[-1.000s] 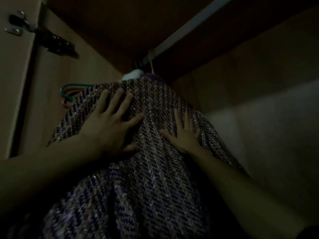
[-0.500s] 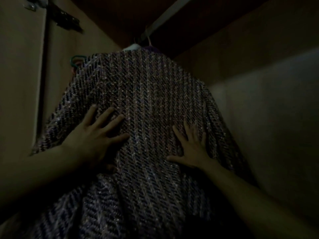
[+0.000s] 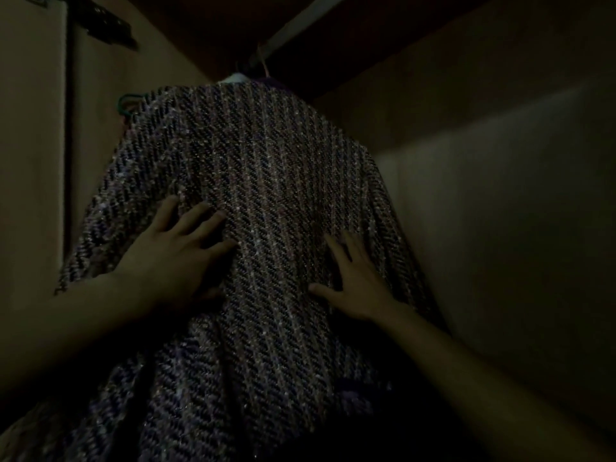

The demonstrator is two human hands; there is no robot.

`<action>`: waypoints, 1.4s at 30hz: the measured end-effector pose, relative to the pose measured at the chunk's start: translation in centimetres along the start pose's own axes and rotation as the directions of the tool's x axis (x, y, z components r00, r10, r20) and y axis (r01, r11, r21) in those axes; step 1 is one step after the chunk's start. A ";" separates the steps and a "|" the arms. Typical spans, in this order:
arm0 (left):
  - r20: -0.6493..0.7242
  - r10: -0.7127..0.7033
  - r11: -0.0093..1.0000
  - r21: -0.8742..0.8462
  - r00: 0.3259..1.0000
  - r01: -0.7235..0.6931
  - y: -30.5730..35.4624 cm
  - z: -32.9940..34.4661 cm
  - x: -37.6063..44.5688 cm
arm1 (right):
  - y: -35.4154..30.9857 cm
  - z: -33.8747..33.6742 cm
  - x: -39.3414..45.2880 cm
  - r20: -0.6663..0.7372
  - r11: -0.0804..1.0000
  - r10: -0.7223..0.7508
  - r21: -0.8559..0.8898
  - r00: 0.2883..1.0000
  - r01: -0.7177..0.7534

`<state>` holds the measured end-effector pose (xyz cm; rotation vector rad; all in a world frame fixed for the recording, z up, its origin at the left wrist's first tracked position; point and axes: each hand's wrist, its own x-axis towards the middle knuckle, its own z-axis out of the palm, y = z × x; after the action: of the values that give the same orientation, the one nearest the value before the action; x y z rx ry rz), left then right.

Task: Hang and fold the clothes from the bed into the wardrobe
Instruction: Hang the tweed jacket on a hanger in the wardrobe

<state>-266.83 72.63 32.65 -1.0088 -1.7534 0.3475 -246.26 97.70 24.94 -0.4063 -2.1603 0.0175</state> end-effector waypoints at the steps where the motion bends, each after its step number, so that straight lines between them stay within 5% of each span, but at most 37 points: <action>1: -0.007 -0.008 1.000 0.019 1.000 0.008 0.7 -1.2 -0.8 | -0.4 -0.6 -0.5 -0.011 1.000 -0.007 0.005 1.000 0.007; 6: -0.112 -0.038 0.994 -0.103 0.993 0.026 3.2 -6.6 -4.0 | -2.7 -3.3 -2.8 -0.021 0.999 0.003 -0.043 1.000 -0.004; 11: -0.073 0.049 0.962 -0.264 0.996 -0.067 4.4 -7.7 -5.5 | -6.3 -5.8 -6.7 -0.091 0.968 0.127 -0.205 0.988 -0.143; 21: -0.236 0.109 0.739 -0.631 0.966 -0.238 7.8 -8.5 -11.2 | -16.2 -12.5 -17.6 -0.099 0.812 0.360 -0.456 0.928 -0.364; 36: -0.349 0.150 0.378 -0.844 0.925 -0.379 9.7 -18.6 -22.4 | -31.1 -23.8 -31.2 -0.069 0.570 0.415 -0.757 0.907 -0.318; 42: -0.307 0.189 0.292 -0.889 0.933 -0.352 10.2 -22.4 -29.8 | -34.0 -26.2 -37.2 -0.032 0.626 0.457 -0.698 0.889 -0.347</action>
<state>-239.12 51.01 16.54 -2.1374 -1.5621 -0.6793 -215.13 50.99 16.35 -1.3700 -2.1071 -0.5461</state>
